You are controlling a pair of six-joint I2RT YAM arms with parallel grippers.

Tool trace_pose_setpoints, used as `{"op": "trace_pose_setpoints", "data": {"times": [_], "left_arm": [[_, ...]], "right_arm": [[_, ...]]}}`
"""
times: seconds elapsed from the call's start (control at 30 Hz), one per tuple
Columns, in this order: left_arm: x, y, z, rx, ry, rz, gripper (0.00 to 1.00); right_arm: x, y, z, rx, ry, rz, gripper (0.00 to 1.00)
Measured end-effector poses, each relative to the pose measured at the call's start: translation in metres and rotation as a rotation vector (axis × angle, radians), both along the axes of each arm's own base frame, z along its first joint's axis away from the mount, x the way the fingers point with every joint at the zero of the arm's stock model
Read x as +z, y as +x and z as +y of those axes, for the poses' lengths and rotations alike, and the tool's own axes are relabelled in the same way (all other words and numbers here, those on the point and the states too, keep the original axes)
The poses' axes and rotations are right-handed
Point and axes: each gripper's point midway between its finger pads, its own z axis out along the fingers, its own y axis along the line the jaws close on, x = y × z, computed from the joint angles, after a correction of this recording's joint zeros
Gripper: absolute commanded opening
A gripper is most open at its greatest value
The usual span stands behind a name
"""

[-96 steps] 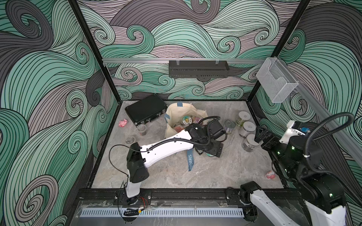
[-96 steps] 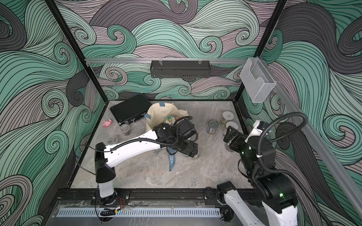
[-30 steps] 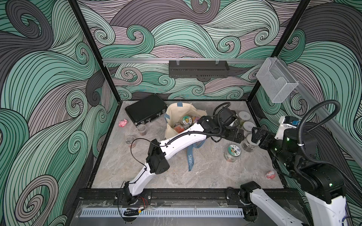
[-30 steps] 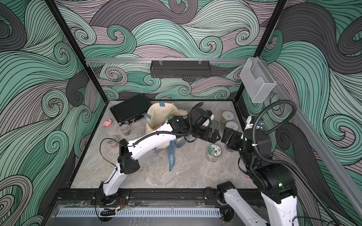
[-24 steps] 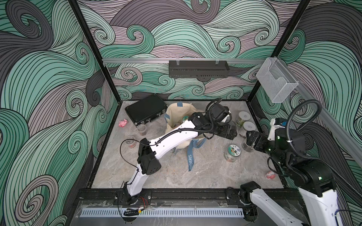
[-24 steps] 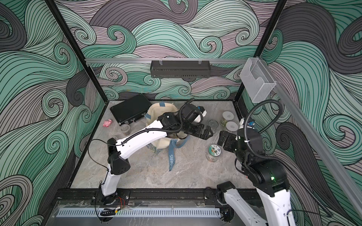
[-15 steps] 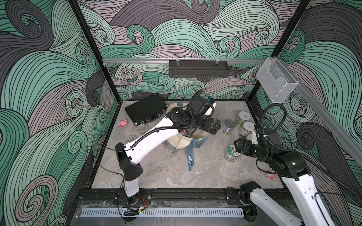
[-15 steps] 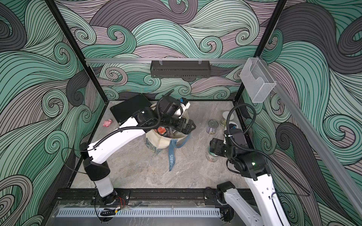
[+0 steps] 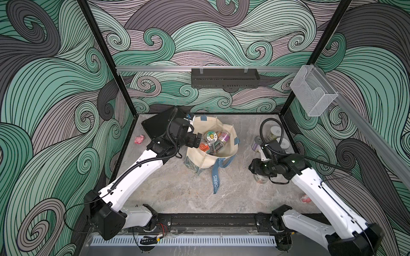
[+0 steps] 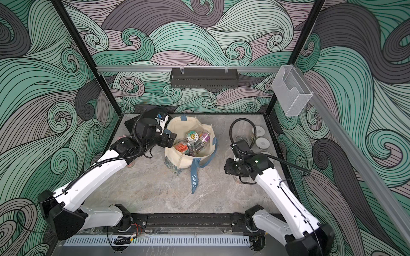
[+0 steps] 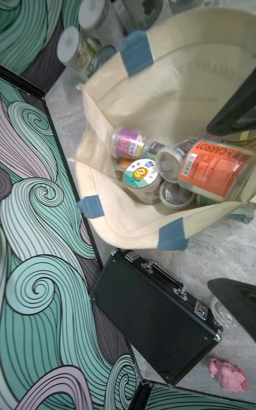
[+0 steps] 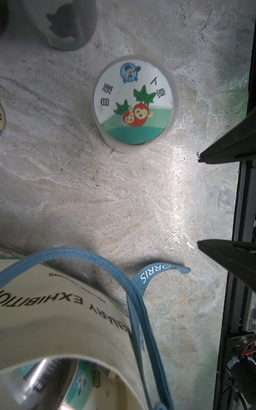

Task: Take out the seed jars from the canvas bag
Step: Move the seed jar to the center of the board.

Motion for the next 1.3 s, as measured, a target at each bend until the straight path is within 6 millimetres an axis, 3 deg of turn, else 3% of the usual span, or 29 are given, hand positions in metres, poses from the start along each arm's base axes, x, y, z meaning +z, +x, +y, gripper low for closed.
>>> {"op": "trace_pose_setpoints", "data": {"times": [0.13, 0.27, 0.6, 0.83, 1.3], "left_arm": [[0.009, 0.008, 0.005, 0.022, -0.031, -0.040, 0.99], [0.021, 0.018, 0.015, 0.059, -0.095, -0.071, 0.99], [0.015, 0.025, 0.017, 0.069, -0.166, -0.028, 0.99], [0.008, 0.030, 0.018, 0.074, -0.197, 0.003, 0.99], [0.009, 0.028, 0.011, 0.038, -0.224, 0.015, 0.99]], "right_arm": [[-0.024, 0.016, 0.012, 0.006, -0.064, 0.052, 0.38], [-0.046, 0.032, 0.014, -0.029, -0.139, 0.076, 0.39], [-0.073, 0.055, -0.014, -0.195, -0.341, 0.068, 0.43], [-0.074, 0.049, -0.037, -0.310, -0.398, 0.042, 0.43], [-0.077, 0.025, -0.113, -0.560, -0.395, 0.056, 0.46]]}}
